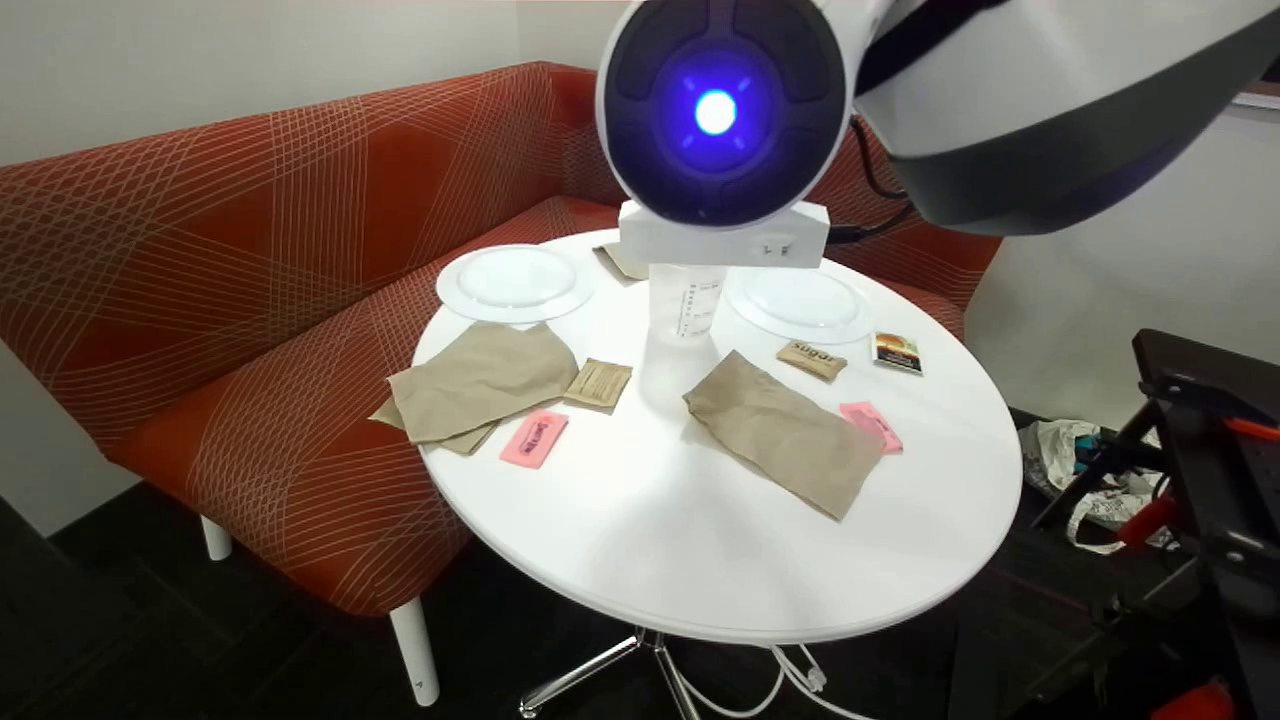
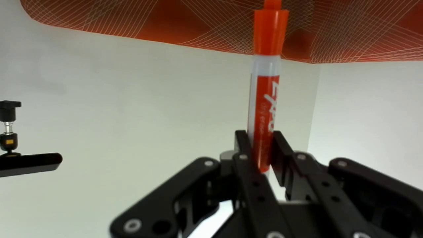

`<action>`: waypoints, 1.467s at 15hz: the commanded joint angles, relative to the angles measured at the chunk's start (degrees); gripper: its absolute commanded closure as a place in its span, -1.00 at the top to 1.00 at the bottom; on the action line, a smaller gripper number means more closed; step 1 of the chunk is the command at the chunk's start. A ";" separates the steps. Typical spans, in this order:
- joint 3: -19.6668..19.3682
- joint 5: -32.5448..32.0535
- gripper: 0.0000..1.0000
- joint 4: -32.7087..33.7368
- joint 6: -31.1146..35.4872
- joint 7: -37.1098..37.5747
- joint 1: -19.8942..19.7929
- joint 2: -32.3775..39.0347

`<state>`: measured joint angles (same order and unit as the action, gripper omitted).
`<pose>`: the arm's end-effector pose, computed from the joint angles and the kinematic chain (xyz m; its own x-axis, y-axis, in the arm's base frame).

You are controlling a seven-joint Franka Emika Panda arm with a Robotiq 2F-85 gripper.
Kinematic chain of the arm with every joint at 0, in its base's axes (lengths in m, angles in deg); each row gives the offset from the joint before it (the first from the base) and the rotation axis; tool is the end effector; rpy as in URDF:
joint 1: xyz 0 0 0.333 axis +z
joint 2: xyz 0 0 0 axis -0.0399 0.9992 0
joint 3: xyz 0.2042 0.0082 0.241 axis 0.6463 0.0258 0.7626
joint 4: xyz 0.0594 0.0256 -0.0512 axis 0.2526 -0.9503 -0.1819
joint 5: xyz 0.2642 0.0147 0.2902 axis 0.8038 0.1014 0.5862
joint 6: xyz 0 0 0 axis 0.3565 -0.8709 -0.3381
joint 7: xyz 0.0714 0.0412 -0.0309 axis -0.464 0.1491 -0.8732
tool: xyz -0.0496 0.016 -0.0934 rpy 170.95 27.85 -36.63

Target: Put the marker in the cup

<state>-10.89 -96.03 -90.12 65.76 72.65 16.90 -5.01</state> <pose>0.6023 0.1635 0.2193 0.1729 -0.1307 0.9762 -0.9086 -0.4038 0.1068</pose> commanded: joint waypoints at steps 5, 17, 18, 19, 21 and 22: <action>1.19 -0.89 -0.90 5.22 -1.26 -0.15 -1.07 4.46; 1.13 0.12 -0.90 9.09 -1.25 -0.71 -1.31 9.61; 1.13 0.24 -0.90 9.50 -1.25 -0.80 -1.32 10.18; 1.14 0.36 -0.90 9.82 -1.24 -0.90 -1.35 10.63; 1.11 0.57 -0.90 10.63 -1.11 -1.17 -1.42 11.87; 1.10 0.61 -0.90 11.02 -1.01 -1.34 -1.46 12.44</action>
<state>-10.88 -95.94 -81.85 65.76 72.60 16.37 5.33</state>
